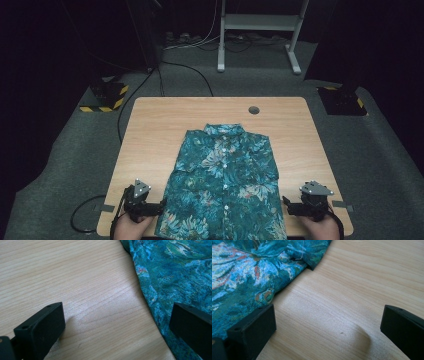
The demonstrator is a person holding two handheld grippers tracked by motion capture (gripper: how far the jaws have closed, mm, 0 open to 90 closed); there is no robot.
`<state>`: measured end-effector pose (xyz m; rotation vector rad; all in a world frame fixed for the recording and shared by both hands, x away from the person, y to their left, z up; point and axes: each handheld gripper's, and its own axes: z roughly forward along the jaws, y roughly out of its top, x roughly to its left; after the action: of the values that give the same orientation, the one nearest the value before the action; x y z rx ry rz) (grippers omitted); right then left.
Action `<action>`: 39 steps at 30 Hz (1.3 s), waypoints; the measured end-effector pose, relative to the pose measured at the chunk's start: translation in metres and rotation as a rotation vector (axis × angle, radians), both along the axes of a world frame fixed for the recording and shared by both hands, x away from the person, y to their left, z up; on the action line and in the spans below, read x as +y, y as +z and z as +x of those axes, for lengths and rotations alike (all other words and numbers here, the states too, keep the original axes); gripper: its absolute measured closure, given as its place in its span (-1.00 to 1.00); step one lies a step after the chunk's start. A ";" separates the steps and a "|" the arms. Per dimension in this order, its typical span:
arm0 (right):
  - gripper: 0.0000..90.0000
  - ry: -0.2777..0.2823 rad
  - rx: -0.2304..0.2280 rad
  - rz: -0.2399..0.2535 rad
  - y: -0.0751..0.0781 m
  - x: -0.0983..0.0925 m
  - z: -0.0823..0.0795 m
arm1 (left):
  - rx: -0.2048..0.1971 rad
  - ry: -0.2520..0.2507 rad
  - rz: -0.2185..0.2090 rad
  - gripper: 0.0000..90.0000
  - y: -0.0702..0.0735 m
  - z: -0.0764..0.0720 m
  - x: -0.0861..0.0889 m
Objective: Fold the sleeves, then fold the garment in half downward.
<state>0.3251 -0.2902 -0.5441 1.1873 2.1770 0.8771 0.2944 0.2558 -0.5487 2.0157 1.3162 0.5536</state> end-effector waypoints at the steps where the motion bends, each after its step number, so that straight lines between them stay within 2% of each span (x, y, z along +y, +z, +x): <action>1: -1.00 -0.001 0.004 0.004 0.000 0.000 0.000 | 0.000 0.000 0.000 -0.99 0.000 0.000 0.000; 11: -0.99 -0.003 0.005 0.008 0.000 -0.001 0.000 | 0.001 -0.002 0.000 -0.99 0.000 0.000 0.000; 18: -1.00 0.005 0.014 0.088 0.002 -0.009 0.000 | 0.004 0.000 0.004 -0.99 0.000 0.002 0.000; 27: -1.00 0.024 -0.008 0.108 0.008 -0.009 0.001 | 0.046 -0.022 0.016 -0.99 0.004 0.011 -0.004; 29: -1.00 0.029 -0.021 0.108 0.011 -0.008 0.001 | 0.057 -0.025 0.007 -0.99 0.006 0.014 -0.003; 31: -1.00 0.033 -0.018 0.111 0.013 -0.008 0.003 | 0.053 -0.028 -0.015 -0.99 0.008 0.018 -0.001; 33: -1.00 0.030 -0.012 0.113 0.013 -0.008 0.006 | 0.055 -0.037 -0.022 -0.99 0.010 0.022 -0.002; 37: -1.00 0.039 -0.007 0.112 0.015 -0.004 0.012 | 0.025 -0.061 -0.029 -0.99 0.019 0.031 -0.005; 39: -1.00 0.043 -0.006 0.114 0.017 -0.001 0.015 | 0.022 -0.070 -0.034 -0.99 0.023 0.036 -0.008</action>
<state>0.3405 -0.2913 -0.5269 1.1932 2.1803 1.0337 0.3304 0.2482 -0.5261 2.0371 1.2545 0.4746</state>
